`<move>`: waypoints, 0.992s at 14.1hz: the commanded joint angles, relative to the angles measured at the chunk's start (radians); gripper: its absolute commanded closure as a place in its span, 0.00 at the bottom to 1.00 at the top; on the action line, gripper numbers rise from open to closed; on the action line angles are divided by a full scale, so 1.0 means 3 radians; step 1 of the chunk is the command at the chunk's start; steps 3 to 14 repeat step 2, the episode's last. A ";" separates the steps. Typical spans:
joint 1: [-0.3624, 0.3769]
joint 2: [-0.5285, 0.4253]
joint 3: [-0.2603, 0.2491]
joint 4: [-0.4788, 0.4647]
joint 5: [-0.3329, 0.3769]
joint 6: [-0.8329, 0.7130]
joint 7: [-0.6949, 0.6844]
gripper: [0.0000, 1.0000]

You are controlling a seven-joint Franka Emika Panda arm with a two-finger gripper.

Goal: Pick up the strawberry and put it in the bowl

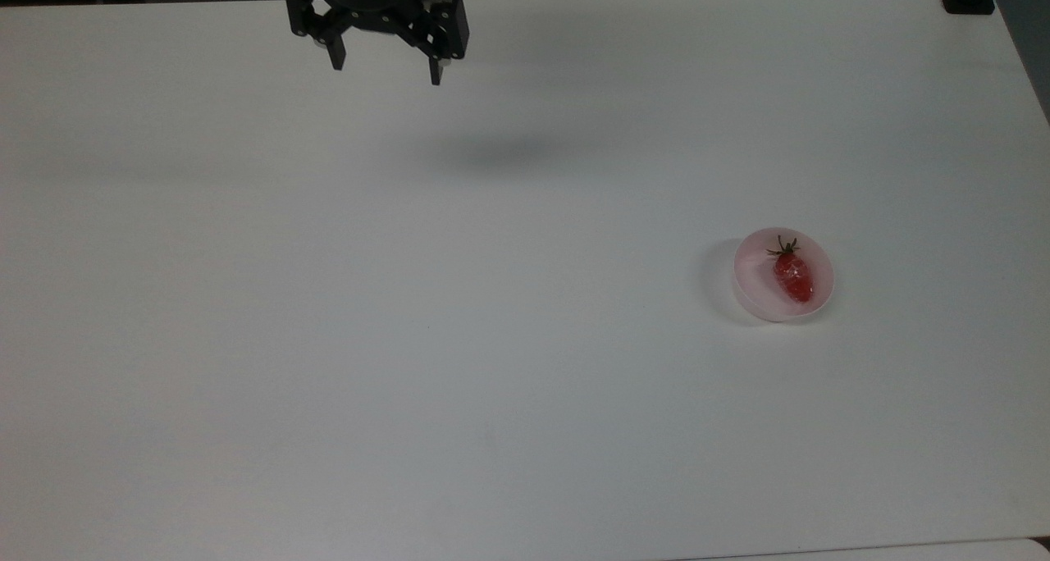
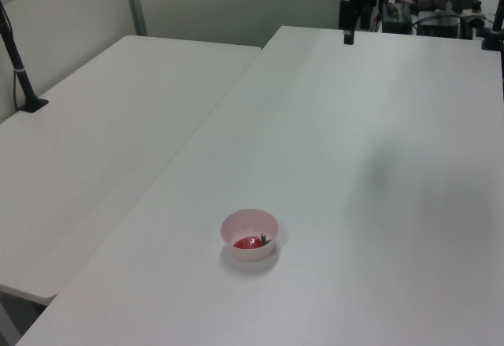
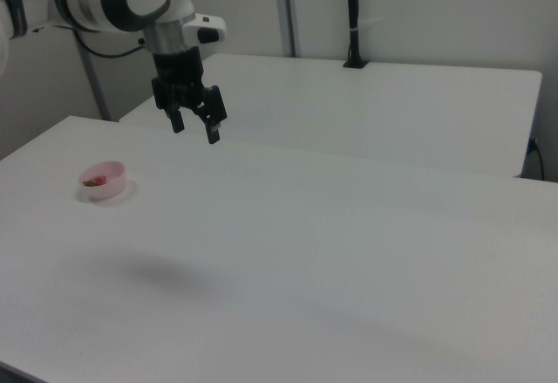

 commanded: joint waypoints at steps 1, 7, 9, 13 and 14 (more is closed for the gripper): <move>-0.0048 -0.0148 0.0101 -0.0200 -0.0018 -0.0043 -0.0022 0.00; -0.0043 -0.0143 0.0091 -0.0190 -0.0023 -0.0043 -0.0027 0.00; -0.0043 -0.0143 0.0091 -0.0190 -0.0023 -0.0043 -0.0027 0.00; -0.0043 -0.0143 0.0091 -0.0190 -0.0023 -0.0043 -0.0027 0.00; -0.0043 -0.0143 0.0091 -0.0190 -0.0023 -0.0043 -0.0027 0.00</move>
